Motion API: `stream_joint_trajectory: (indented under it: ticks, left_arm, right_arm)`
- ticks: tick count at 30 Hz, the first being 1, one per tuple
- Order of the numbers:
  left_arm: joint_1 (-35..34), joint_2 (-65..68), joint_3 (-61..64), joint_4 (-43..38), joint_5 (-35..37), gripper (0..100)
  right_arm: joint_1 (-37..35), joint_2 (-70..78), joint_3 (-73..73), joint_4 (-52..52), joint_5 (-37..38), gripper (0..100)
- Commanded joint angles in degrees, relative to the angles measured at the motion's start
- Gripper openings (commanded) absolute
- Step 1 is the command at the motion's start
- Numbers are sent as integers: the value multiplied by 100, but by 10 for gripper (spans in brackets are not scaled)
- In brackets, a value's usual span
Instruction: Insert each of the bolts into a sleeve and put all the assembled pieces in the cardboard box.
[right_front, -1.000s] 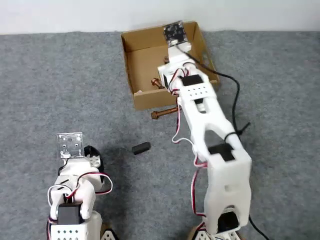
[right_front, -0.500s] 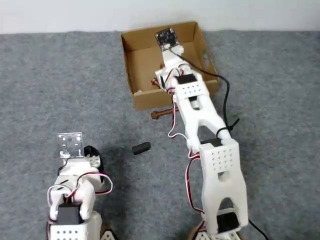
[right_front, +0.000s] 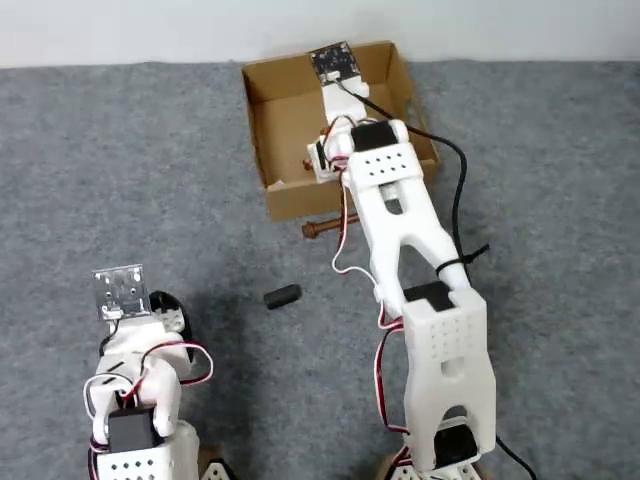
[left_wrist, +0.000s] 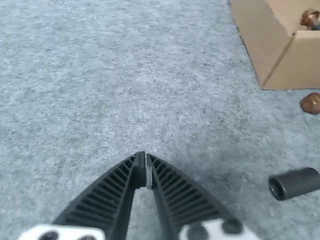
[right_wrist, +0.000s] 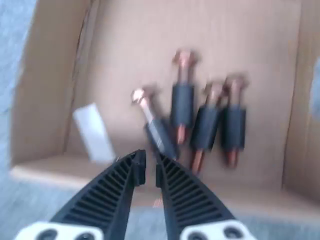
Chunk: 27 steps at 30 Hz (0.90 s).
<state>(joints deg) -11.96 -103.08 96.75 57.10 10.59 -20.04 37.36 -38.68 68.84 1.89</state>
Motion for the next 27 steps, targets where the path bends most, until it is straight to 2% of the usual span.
stream_joint_trajectory:
  ticks: [1,5,8,12,17,22,27]
  left_arm:
    - [-62,0,-22,-158,-53,6]
    - [-246,0,-22,-149,-62,6]
    - [-536,-9,-22,-167,-62,6]
    - [-545,-9,-22,-167,-62,6]
    - [-615,-9,-22,-167,-62,6]
    - [-703,-9,-22,-176,-62,6]
    - [-703,-9,-22,-176,-62,7]
  right_arm:
    - [-180,-620,-343,884,-149,11]
    - [-453,-778,-343,1763,-70,12]
    - [-681,-796,-343,2510,536,12]
    - [-954,-796,-343,3327,1398,12]
    - [-1235,-813,-308,3407,1943,12]
    - [-1657,-752,-299,3407,3437,21]
    - [-2026,-734,79,3398,3692,177]
